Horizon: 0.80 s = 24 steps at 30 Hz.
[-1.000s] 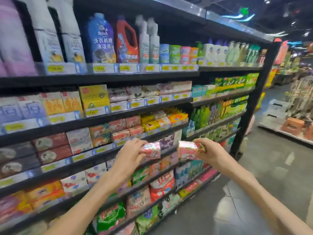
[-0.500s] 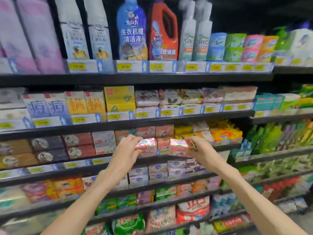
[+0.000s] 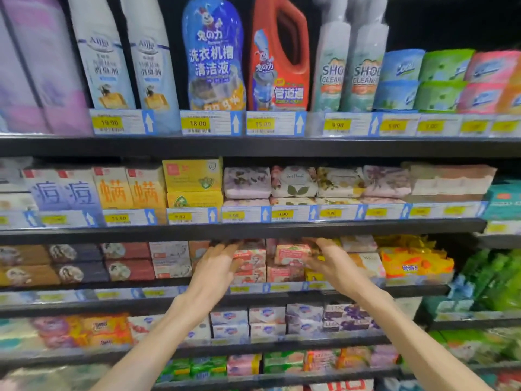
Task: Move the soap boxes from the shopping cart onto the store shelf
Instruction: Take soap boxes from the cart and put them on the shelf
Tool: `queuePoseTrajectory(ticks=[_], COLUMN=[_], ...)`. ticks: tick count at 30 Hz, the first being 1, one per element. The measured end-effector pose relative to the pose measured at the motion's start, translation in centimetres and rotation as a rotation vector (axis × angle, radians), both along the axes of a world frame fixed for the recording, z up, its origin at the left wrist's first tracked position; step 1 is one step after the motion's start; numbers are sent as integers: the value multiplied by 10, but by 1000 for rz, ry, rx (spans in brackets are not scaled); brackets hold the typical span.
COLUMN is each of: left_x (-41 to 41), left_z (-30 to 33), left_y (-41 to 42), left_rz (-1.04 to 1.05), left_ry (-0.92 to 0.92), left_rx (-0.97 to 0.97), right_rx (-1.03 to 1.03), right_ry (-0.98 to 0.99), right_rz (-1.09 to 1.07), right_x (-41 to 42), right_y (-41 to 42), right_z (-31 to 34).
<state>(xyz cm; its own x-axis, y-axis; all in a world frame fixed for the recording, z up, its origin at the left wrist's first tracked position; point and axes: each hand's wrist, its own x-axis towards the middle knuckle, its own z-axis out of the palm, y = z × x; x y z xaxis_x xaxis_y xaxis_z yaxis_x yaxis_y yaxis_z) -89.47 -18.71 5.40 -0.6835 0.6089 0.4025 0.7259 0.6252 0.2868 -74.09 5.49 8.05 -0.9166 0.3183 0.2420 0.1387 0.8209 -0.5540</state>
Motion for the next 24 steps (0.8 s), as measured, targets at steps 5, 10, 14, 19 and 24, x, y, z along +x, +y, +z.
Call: queuePoseTrajectory(ticks=[5, 10, 14, 19, 24], left_x=[2, 7, 8, 11, 11], left_z=[-3, -6, -10, -9, -14], left_y=[5, 5, 7, 9, 9], left_rz=[55, 74, 91, 104, 89], left_ry=[73, 145, 162, 211, 217], left_rx=[-44, -76, -81, -93, -62], right_rx=[14, 31, 15, 47, 136], right_ry=[-34, -79, -99, -139, -114], right_rz=[33, 41, 49, 22, -47], right_x=[-14, -22, -28, -35, -34], right_y=[8, 7, 2, -1, -2], right_z=[-1, -10, -8, -9, -17])
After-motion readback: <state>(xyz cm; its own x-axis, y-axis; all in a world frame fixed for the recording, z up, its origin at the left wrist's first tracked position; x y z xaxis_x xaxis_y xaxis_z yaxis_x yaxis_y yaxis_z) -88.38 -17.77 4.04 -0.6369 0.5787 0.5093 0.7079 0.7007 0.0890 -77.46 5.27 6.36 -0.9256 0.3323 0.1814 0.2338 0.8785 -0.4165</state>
